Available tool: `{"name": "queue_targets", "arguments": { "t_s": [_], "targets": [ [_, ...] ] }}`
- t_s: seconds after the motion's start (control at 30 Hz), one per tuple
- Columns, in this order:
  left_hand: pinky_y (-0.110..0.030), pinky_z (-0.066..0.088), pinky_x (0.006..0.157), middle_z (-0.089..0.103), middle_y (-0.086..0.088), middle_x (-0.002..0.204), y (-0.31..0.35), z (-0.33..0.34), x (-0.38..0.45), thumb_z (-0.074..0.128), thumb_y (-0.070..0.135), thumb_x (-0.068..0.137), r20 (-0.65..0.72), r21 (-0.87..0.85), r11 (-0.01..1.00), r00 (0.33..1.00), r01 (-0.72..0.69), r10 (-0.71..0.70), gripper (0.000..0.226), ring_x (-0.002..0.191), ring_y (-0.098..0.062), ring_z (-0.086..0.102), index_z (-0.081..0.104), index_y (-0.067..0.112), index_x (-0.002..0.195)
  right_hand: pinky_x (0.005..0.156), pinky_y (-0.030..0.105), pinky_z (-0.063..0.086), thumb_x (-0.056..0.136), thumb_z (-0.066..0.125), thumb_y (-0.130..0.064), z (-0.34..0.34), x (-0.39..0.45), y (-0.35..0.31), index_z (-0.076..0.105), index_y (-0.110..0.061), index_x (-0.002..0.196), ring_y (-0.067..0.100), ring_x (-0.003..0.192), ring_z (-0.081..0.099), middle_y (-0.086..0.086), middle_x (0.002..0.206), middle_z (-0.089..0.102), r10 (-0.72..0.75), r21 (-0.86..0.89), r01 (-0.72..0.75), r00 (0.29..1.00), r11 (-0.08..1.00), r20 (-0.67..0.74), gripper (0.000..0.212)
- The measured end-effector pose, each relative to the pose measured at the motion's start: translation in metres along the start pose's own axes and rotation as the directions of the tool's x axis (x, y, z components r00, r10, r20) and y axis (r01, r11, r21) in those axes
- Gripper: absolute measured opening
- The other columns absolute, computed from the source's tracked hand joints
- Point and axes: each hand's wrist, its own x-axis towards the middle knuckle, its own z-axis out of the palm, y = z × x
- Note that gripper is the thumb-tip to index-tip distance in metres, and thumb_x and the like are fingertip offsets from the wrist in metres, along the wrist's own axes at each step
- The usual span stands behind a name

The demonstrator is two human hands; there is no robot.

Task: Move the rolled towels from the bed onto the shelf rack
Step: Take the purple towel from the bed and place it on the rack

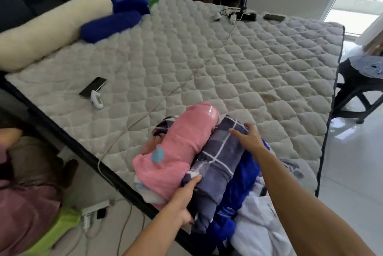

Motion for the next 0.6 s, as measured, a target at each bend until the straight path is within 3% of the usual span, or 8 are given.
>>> {"name": "queue_targets", "arguments": {
  "t_s": [0.1, 0.23, 0.37, 0.47, 0.6],
  "targets": [
    [-0.044, 0.053, 0.091, 0.067, -0.013, 0.118, 0.000, 0.005, -0.007, 0.075, 0.048, 0.070, -0.008, -0.037, 0.999, 1.000, -0.023, 0.023, 0.062, 0.107, -0.032, 0.062, 0.065, 0.010, 0.118, 0.099, 0.038, 0.043, 0.080, 0.068, -0.046, 0.007, 0.003, 0.001, 0.046, -0.010, 0.134, 0.028, 0.122, 0.051, 0.006, 0.135, 0.053, 0.041, -0.009, -0.041, 0.997, 0.999, 0.060, 0.068],
    [-0.041, 0.055, 0.086, 0.070, -0.013, 0.113, -0.003, 0.003, -0.013, 0.078, 0.046, 0.066, -0.019, -0.054, 0.998, 0.999, -0.042, 0.041, 0.061, 0.104, -0.032, 0.064, 0.067, 0.010, 0.114, 0.095, 0.043, 0.048, 0.080, 0.069, -0.041, 0.012, -0.006, 0.009, 0.057, -0.009, 0.115, 0.027, 0.105, 0.056, 0.011, 0.118, 0.061, 0.040, 0.055, -0.038, 0.999, 0.998, -0.030, 0.049],
    [-0.033, 0.053, 0.072, 0.072, -0.011, 0.100, -0.006, -0.002, -0.031, 0.069, 0.038, 0.082, 0.005, -0.085, 0.992, 0.996, -0.091, 0.091, 0.042, 0.093, -0.029, 0.064, 0.068, 0.006, 0.109, 0.088, 0.044, 0.052, 0.078, 0.070, -0.033, 0.009, -0.035, -0.001, 0.059, -0.016, 0.089, 0.026, 0.094, 0.060, 0.010, 0.103, 0.067, -0.063, 0.145, 0.082, 0.989, 0.986, -0.134, 0.023],
    [-0.031, 0.050, 0.068, 0.067, -0.008, 0.089, -0.009, -0.010, -0.054, 0.061, 0.037, 0.089, 0.068, -0.114, 0.985, 0.988, -0.130, 0.138, 0.030, 0.083, -0.024, 0.060, 0.065, 0.008, 0.089, 0.086, 0.045, 0.053, 0.079, 0.069, -0.031, 0.007, -0.066, -0.021, 0.059, -0.017, 0.088, 0.026, 0.090, 0.061, 0.007, 0.095, 0.066, -0.181, 0.134, 0.206, 0.967, 0.969, -0.178, 0.019],
    [-0.032, 0.050, 0.072, 0.064, -0.011, 0.092, -0.017, -0.031, -0.091, 0.057, 0.039, 0.092, 0.152, -0.203, 0.957, 0.959, -0.207, 0.239, 0.029, 0.084, -0.025, 0.058, 0.063, 0.010, 0.090, 0.079, 0.043, 0.052, 0.076, 0.070, -0.031, 0.012, -0.114, -0.052, 0.060, -0.008, 0.091, 0.022, 0.082, 0.059, 0.010, 0.094, 0.065, -0.329, 0.130, 0.369, 0.910, 0.920, -0.253, 0.029]
  ]
}}
